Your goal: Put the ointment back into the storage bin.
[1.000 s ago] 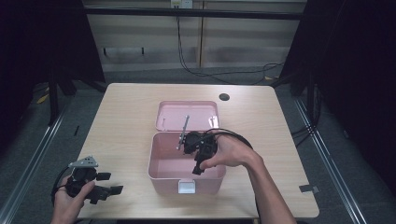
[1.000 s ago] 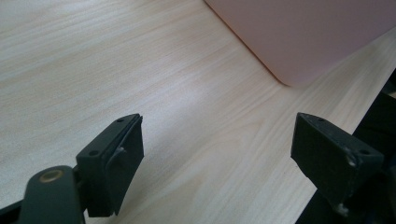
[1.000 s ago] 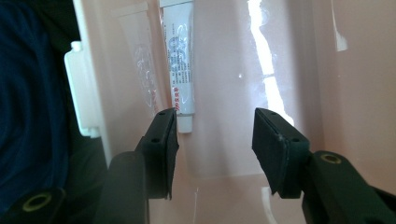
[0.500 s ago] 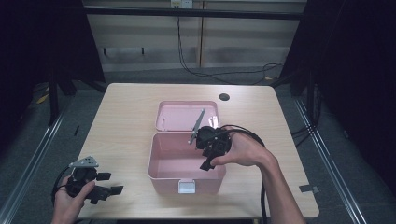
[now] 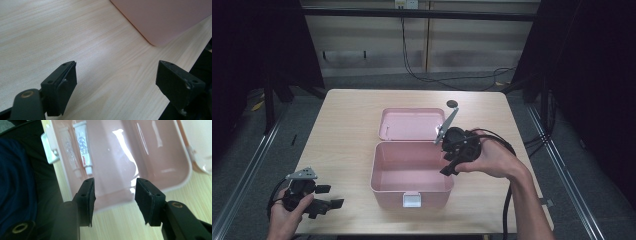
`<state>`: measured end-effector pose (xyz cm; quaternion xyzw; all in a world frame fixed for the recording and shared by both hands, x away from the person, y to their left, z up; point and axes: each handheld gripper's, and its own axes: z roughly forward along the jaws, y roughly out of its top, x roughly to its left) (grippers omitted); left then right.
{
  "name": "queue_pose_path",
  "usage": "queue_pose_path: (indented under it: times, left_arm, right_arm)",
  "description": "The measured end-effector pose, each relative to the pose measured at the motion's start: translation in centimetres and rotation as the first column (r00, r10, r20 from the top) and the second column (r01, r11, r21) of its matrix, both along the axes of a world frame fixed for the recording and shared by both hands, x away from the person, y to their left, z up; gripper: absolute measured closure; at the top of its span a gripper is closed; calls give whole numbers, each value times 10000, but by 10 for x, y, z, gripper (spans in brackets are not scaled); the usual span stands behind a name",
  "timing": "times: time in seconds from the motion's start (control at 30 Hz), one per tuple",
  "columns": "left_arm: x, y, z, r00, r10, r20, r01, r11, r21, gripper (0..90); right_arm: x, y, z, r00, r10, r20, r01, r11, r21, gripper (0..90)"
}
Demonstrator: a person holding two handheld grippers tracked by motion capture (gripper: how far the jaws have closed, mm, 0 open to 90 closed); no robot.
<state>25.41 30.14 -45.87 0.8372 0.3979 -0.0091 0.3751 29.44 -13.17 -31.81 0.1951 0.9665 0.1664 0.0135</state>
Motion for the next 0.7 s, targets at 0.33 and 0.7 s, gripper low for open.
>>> queue_pose_path:
  times: [0.33,0.7]
  left_arm:
    - [0,0,1,10000,5,-7,-5,10000,-25,170]
    - [1,1,0,10000,43,3,-43,10000,7,170]
  right_arm:
    - [-10,-38,-6,9957,-929,-46,930,9955,171,502]
    - [-16,-68,-29,9840,-1777,-147,1782,9834,348,487]
